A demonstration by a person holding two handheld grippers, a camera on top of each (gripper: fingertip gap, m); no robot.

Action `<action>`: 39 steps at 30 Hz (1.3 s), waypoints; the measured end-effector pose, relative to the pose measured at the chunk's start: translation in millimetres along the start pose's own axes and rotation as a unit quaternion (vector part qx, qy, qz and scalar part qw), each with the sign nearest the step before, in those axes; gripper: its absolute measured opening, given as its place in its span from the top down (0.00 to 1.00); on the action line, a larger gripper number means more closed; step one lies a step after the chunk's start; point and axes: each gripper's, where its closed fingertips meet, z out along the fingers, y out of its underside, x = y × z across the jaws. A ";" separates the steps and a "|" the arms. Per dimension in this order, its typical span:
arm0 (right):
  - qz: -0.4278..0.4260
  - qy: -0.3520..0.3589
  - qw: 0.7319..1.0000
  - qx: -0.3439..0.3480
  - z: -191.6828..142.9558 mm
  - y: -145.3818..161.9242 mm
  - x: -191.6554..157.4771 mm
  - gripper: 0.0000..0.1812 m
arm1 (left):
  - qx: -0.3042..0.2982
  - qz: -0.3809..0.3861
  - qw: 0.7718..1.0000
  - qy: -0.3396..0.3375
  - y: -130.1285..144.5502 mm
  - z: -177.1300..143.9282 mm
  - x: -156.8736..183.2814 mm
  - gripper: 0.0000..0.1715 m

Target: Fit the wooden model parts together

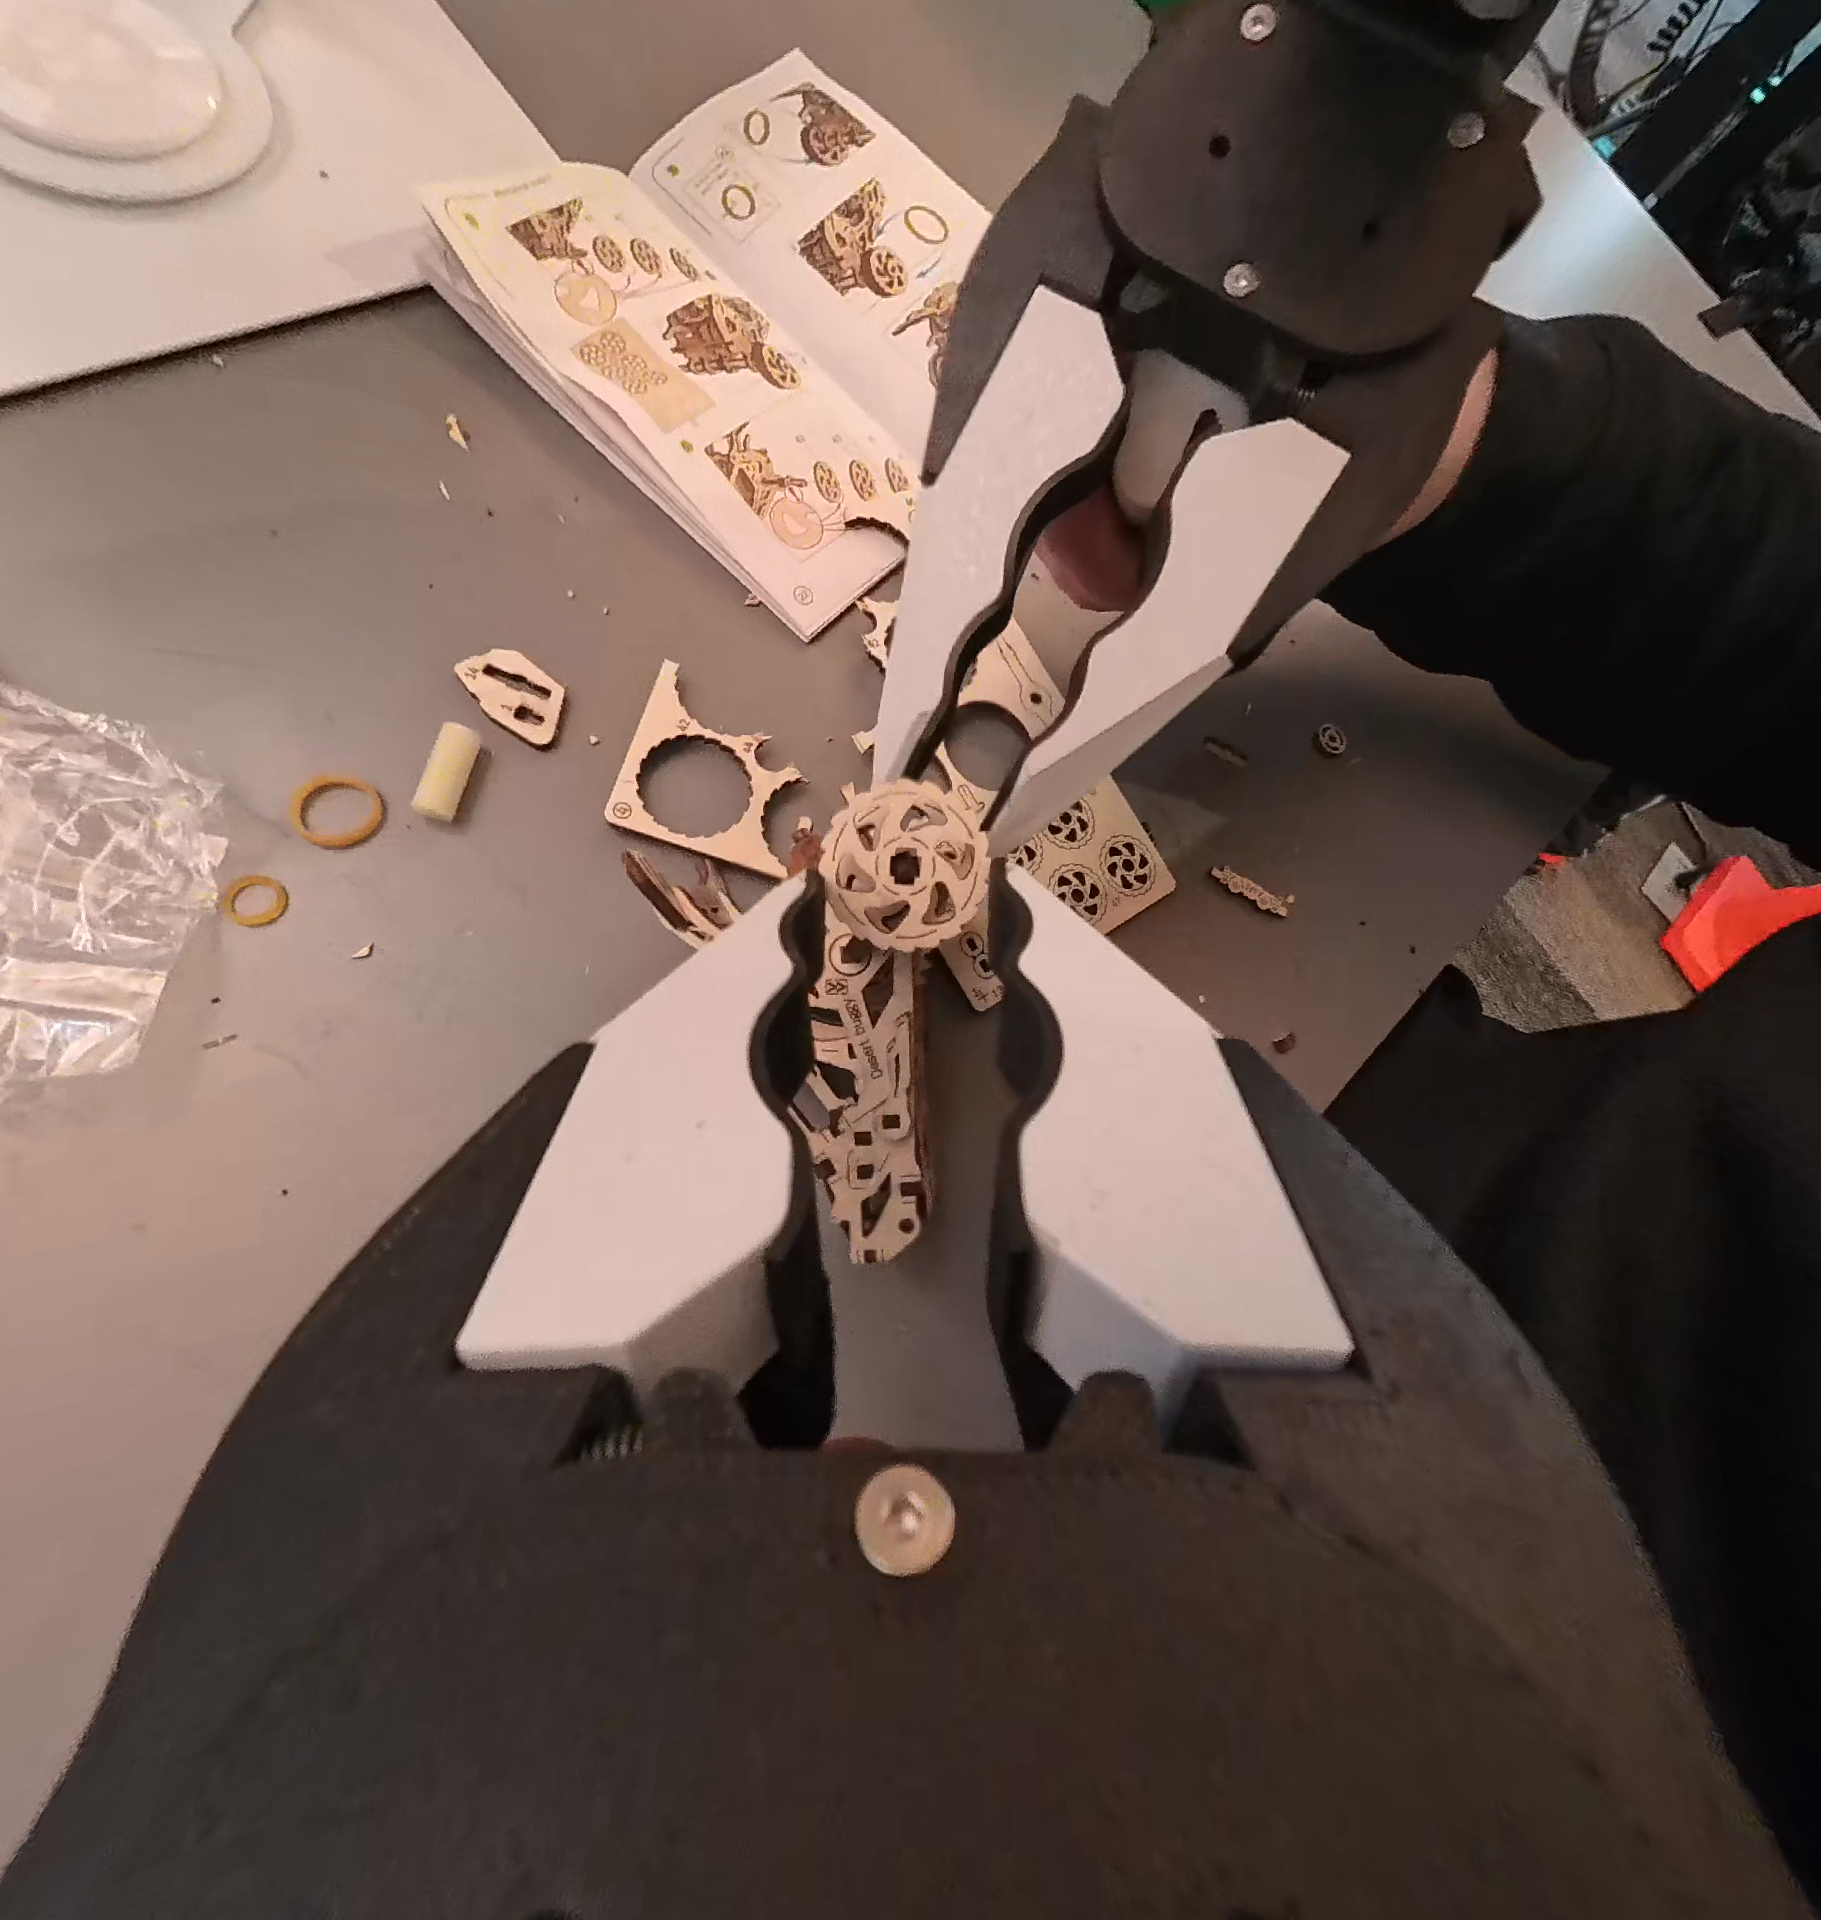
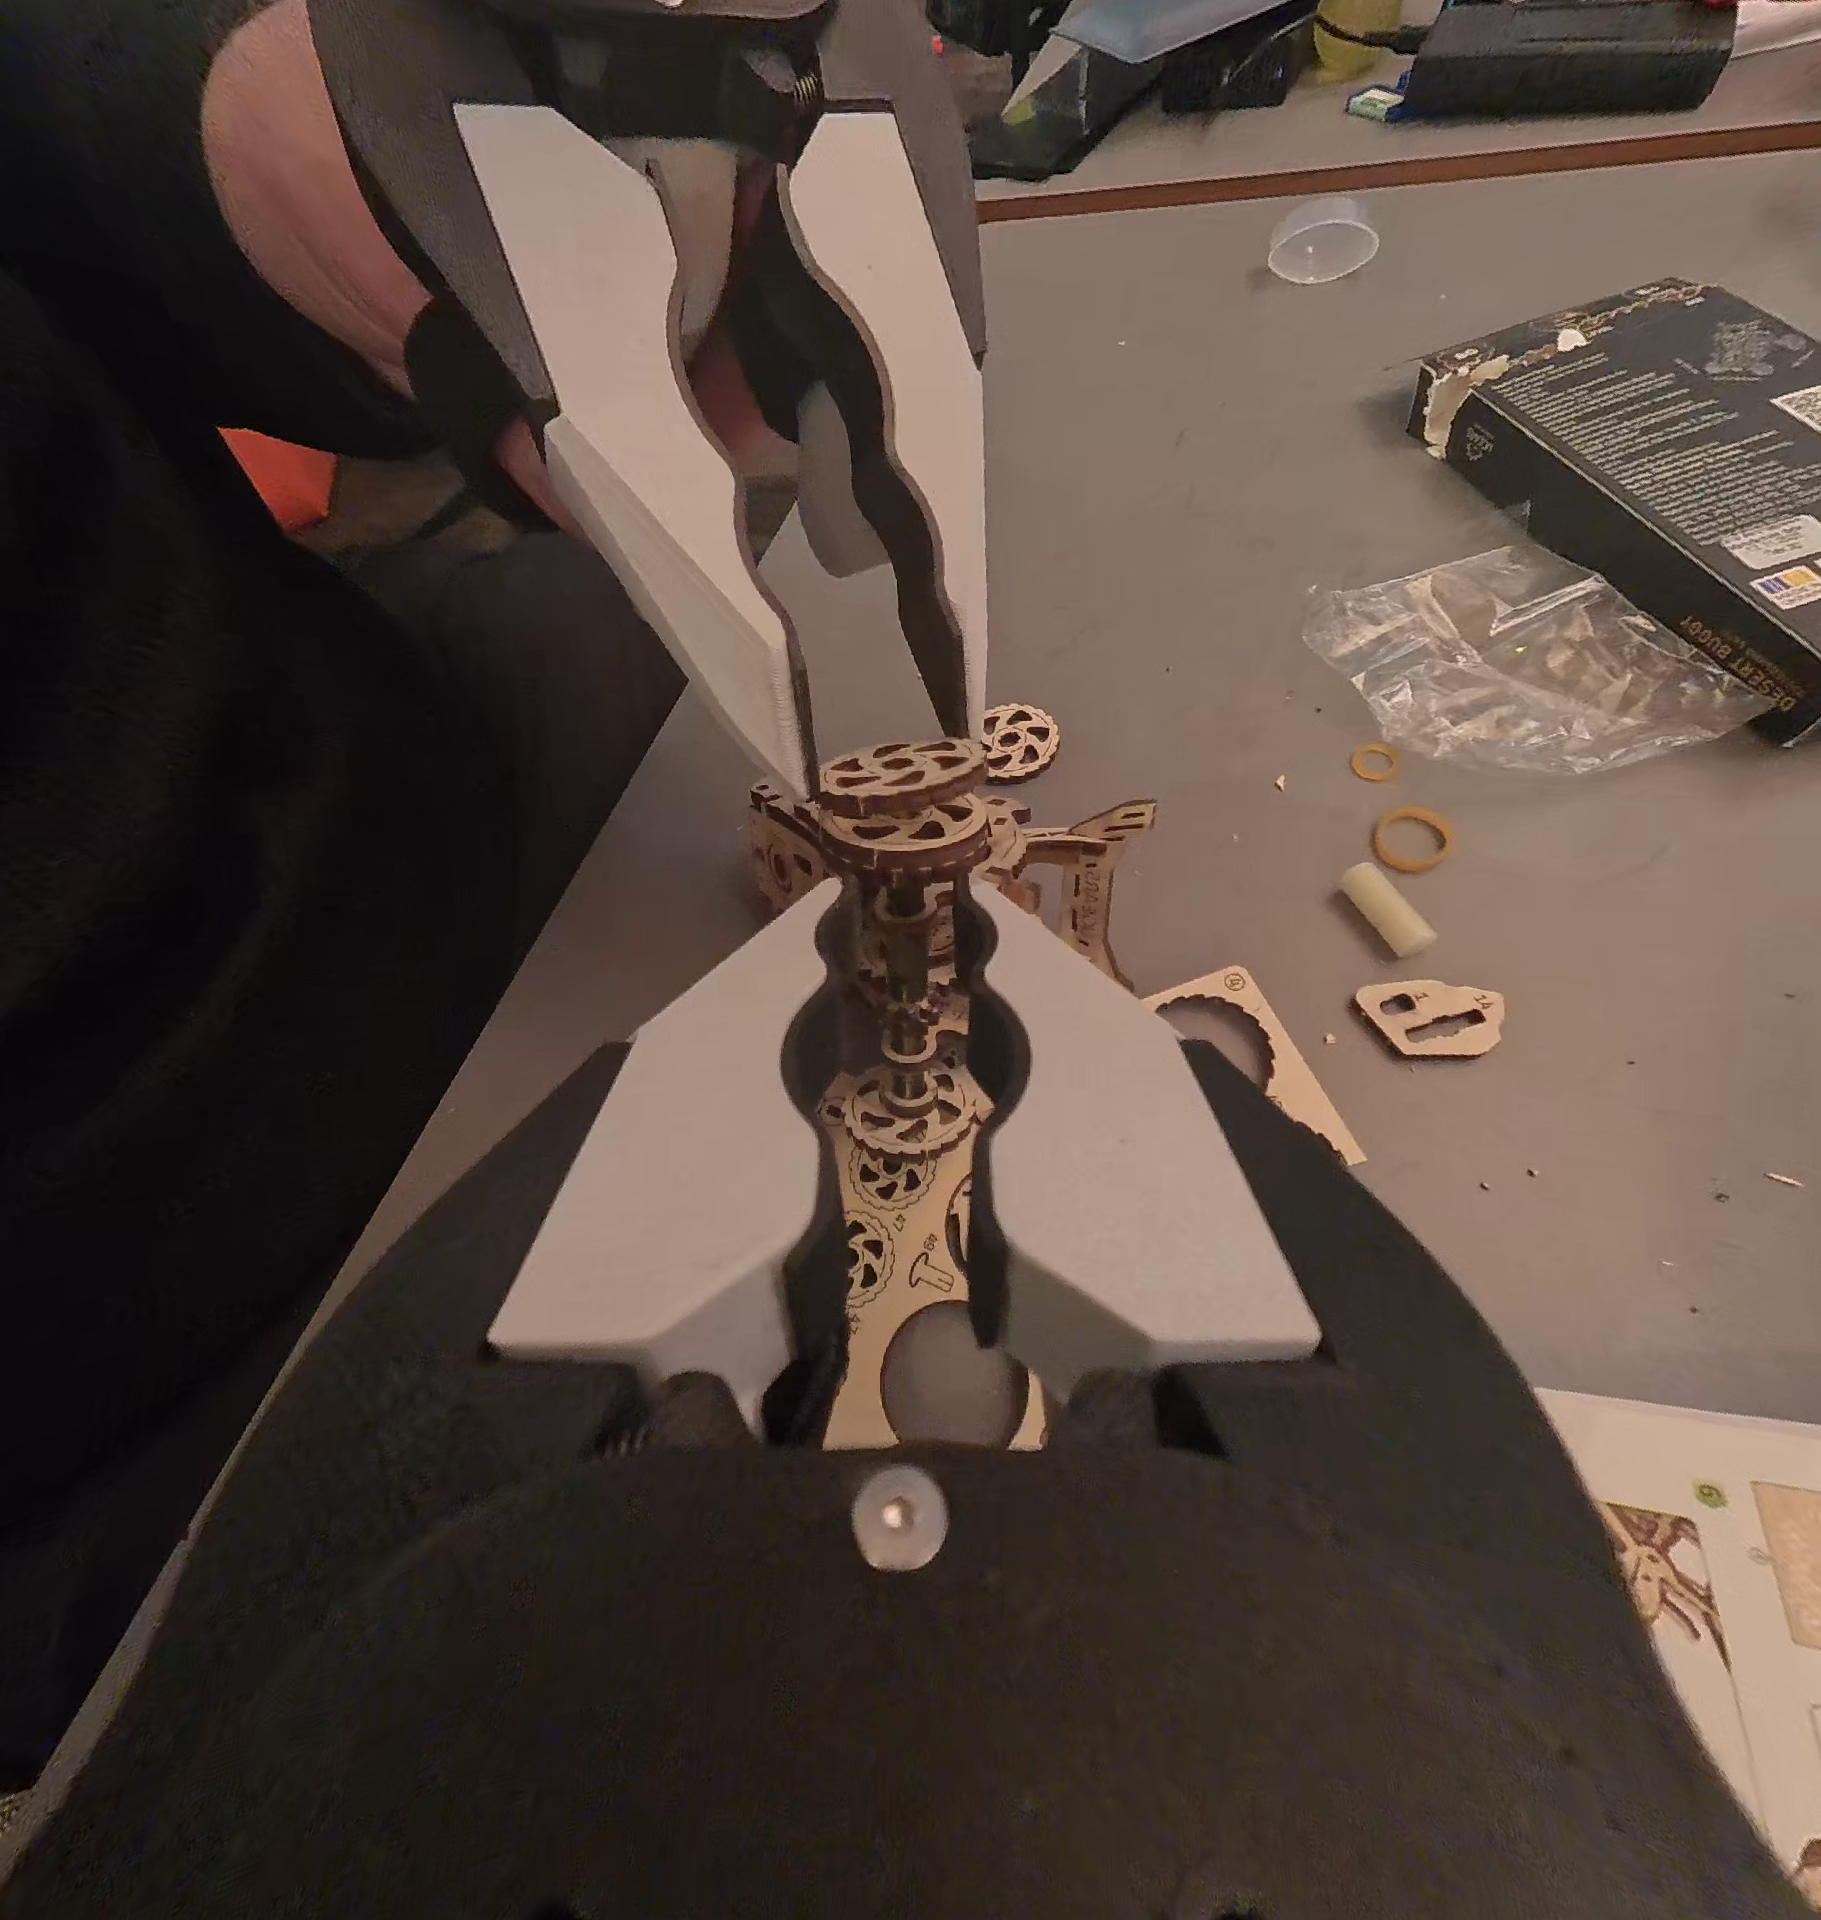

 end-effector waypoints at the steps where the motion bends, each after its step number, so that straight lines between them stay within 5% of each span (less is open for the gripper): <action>1: 0.001 0.001 1.000 0.001 0.1 -0.1 0.0 0.92 | -0.006 -0.004 1.000 -0.001 0.4 0.4 -0.1 0.84; 22: -0.011 0.038 0.999 0.011 1.1 -1.8 2.1 0.92 | 0.014 -0.099 0.995 -0.011 0.6 3.4 -3.0 0.84; 30: 0.017 0.036 0.999 0.028 -12.6 -8.9 7.7 0.86 | 0.040 -0.053 0.998 0.005 0.9 -3.4 5.8 0.81; 35: 0.122 -0.016 0.992 0.006 -7.8 -2.5 2.5 0.79 | 0.053 -0.042 0.998 0.011 0.5 -3.5 7.1 0.82; 39: 0.265 -0.045 0.961 0.066 -6.8 -13.1 3.3 0.80 | 0.076 -0.030 0.996 0.018 -1.2 -9.6 6.1 0.82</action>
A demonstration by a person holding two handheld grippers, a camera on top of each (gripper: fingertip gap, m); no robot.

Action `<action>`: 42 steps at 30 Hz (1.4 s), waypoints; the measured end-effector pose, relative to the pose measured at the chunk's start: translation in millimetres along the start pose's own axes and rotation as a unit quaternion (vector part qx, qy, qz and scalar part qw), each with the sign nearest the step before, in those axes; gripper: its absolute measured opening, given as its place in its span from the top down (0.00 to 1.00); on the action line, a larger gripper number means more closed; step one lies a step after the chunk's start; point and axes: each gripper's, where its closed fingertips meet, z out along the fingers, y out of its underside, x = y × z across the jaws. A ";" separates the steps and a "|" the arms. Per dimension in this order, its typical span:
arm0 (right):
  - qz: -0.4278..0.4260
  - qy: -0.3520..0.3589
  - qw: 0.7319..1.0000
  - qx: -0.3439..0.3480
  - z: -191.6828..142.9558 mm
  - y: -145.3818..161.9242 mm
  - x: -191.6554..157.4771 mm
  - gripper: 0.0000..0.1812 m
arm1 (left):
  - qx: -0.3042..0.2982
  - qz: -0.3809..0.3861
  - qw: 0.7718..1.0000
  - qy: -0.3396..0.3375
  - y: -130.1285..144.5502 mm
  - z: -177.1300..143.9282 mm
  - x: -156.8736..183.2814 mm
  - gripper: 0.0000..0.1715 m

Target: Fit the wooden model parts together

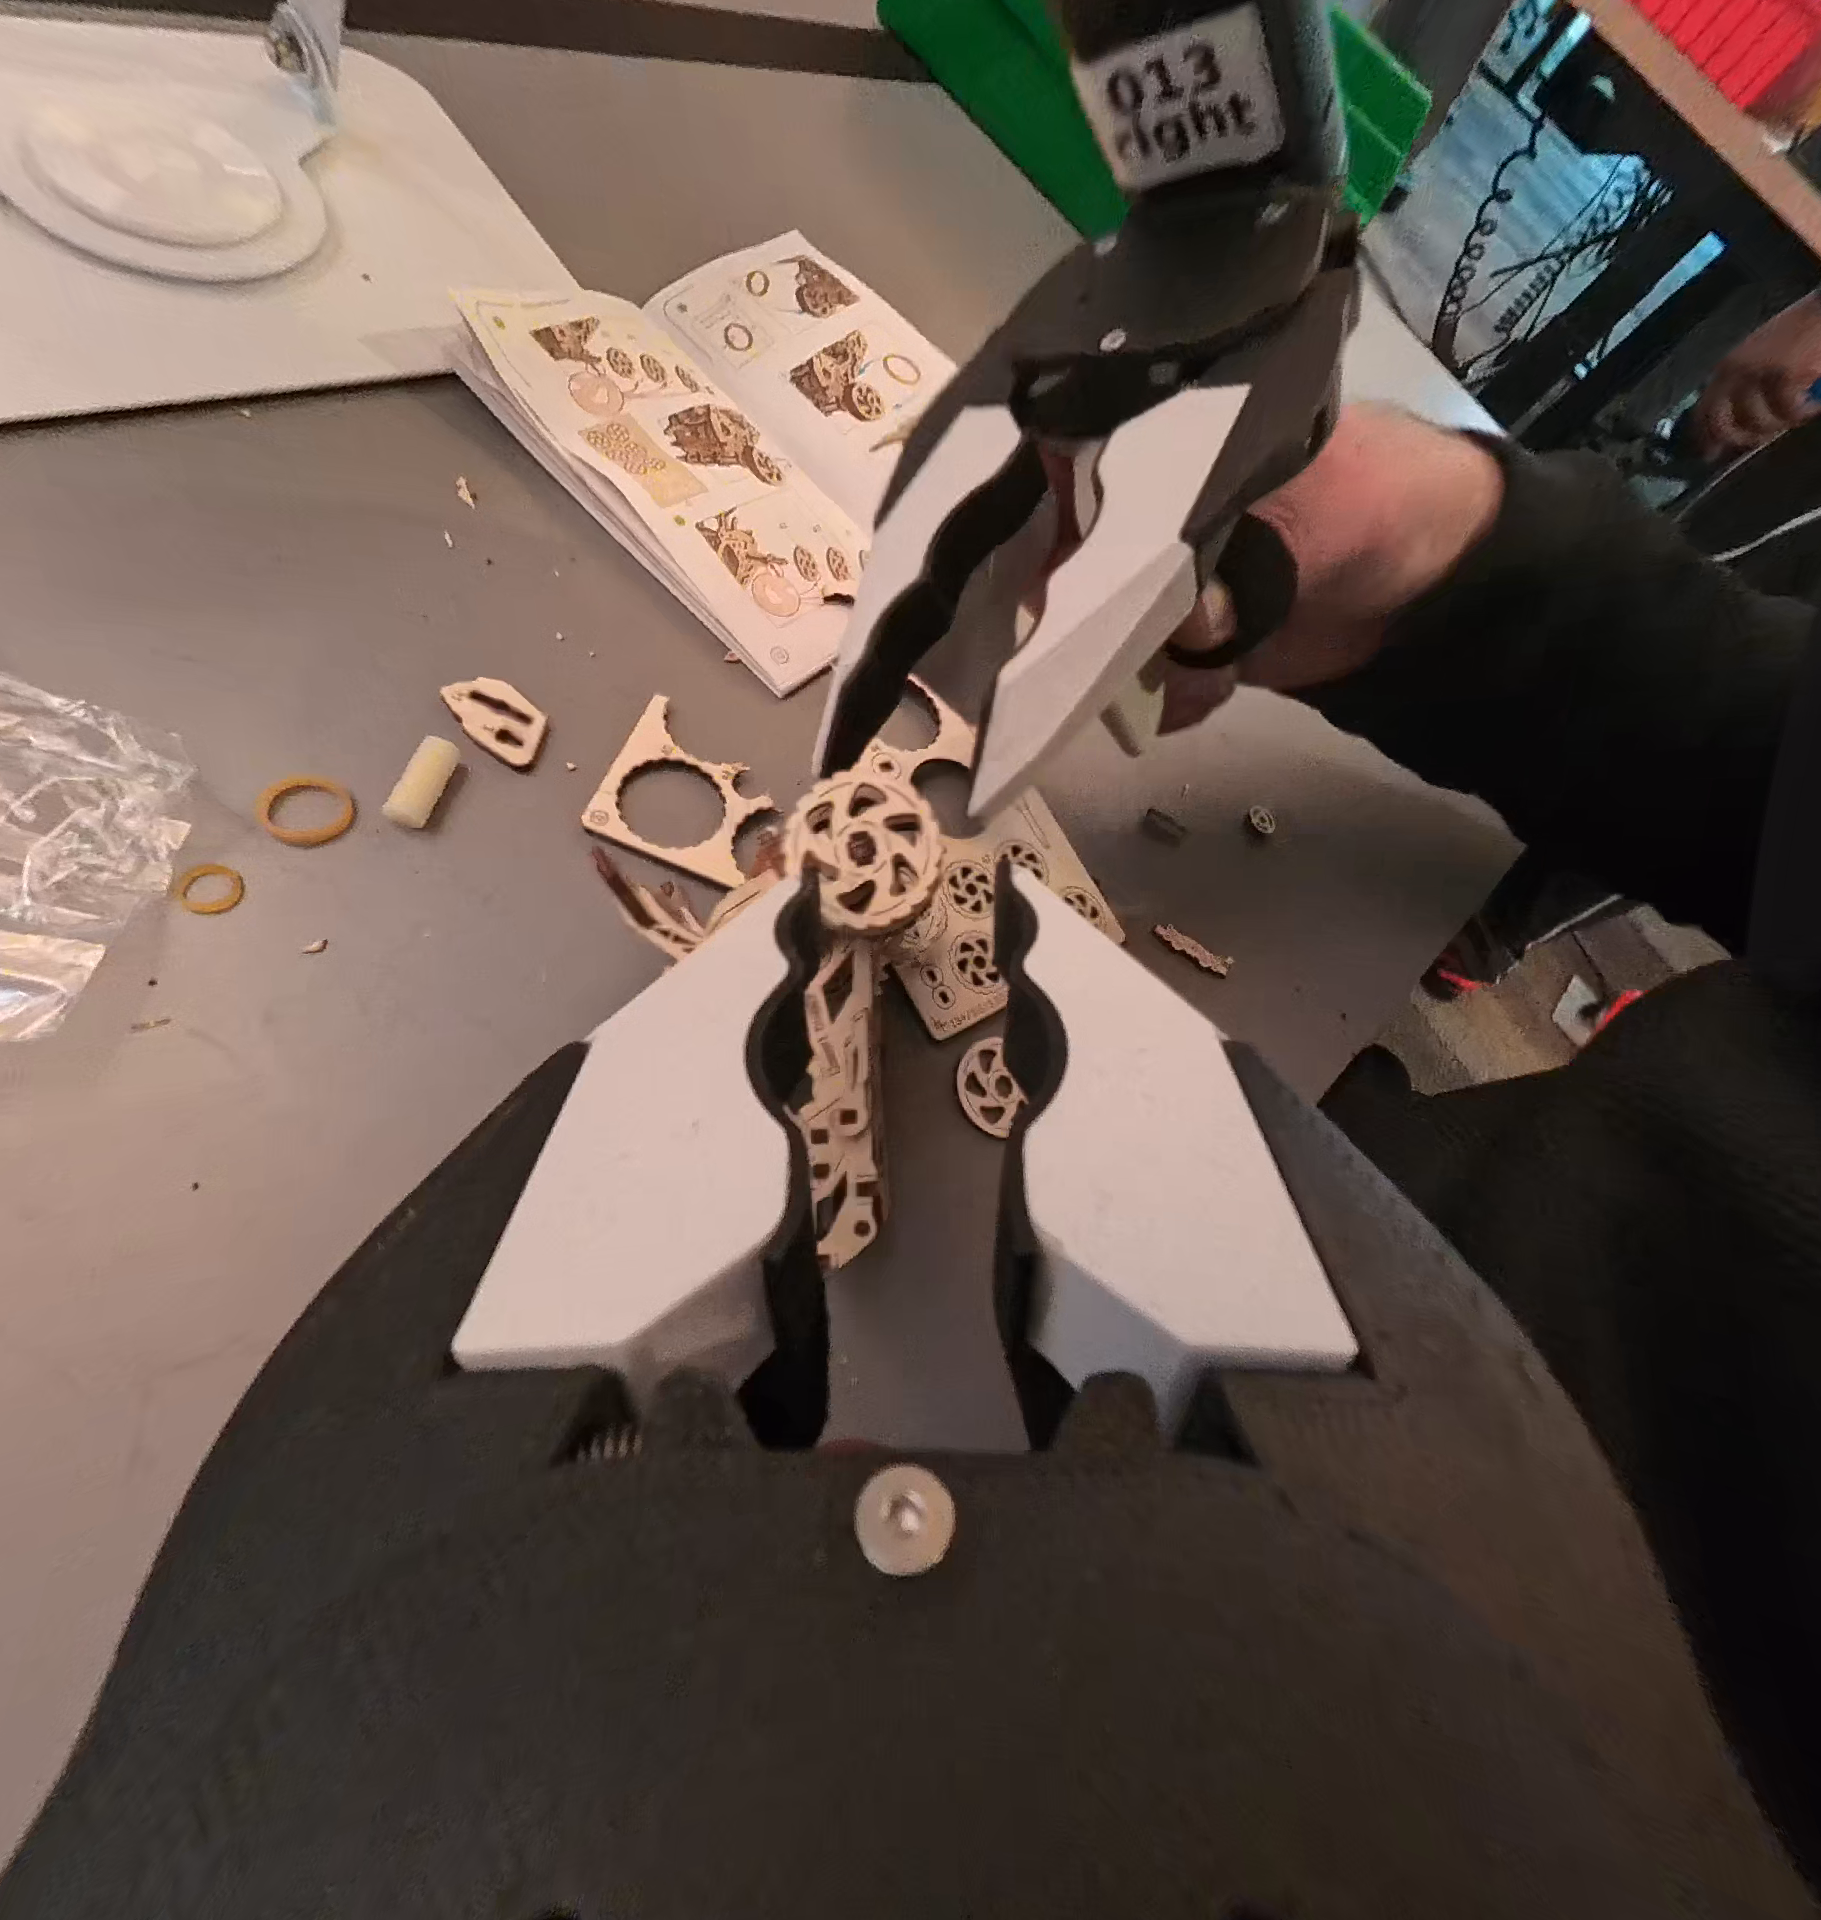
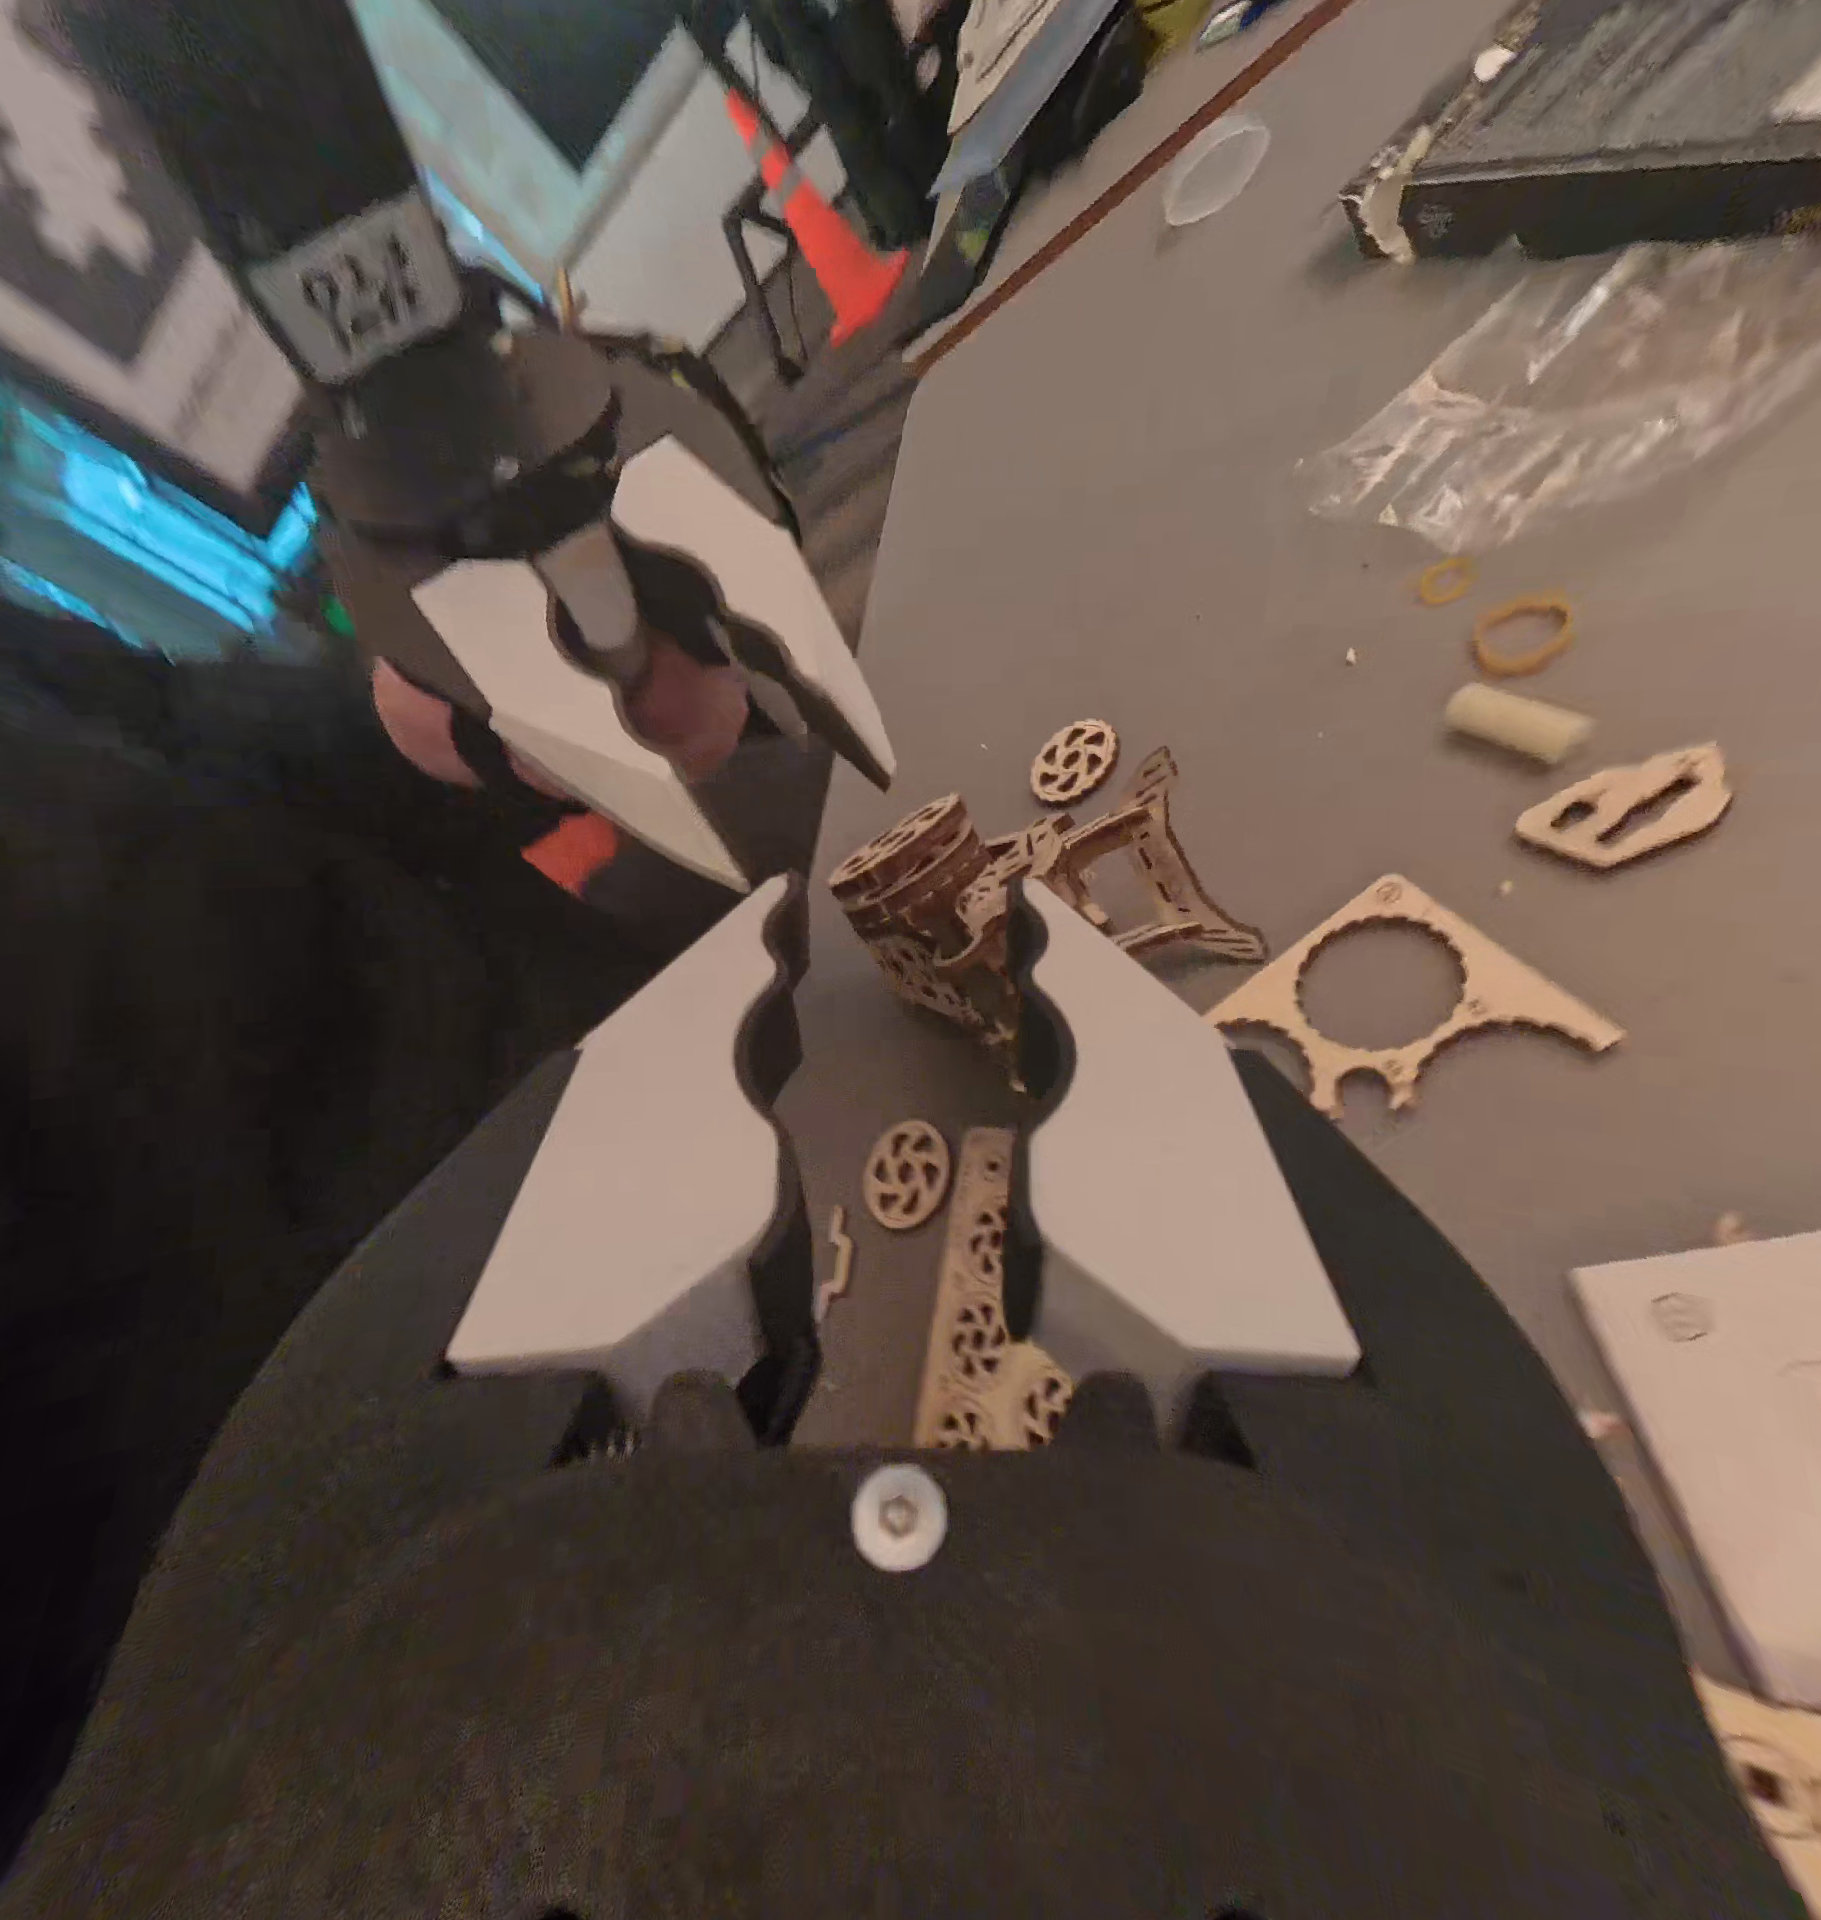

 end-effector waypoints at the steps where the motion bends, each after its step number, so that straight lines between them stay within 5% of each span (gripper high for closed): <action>1: 0.032 -0.001 0.999 0.009 0.6 -0.3 2.5 0.80 | 0.010 -0.007 1.000 0.000 -1.4 -1.9 -2.9 0.83; 7: 0.123 -0.022 0.992 0.032 8.4 -0.4 2.6 0.85 | 0.028 -0.035 0.999 0.018 5.3 4.5 -12.1 0.93; 16: 0.143 -0.036 0.988 0.037 7.6 0.6 3.1 0.89 | 0.038 -0.016 0.999 0.009 9.9 4.3 -13.6 0.99; 35: 0.101 -0.003 0.994 0.034 4.4 0.3 5.2 0.90 | 0.036 -0.014 0.999 0.002 11.1 5.6 -10.0 1.00; 37: 0.093 0.009 0.994 0.056 -3.5 -7.4 6.1 0.80 | 0.048 -0.025 0.998 0.009 9.2 -1.5 -9.8 0.90; 42: 0.010 0.075 0.995 0.069 -33.6 -13.1 2.1 0.83 | 0.025 0.012 0.998 -0.058 28.2 -36.0 -35.8 0.89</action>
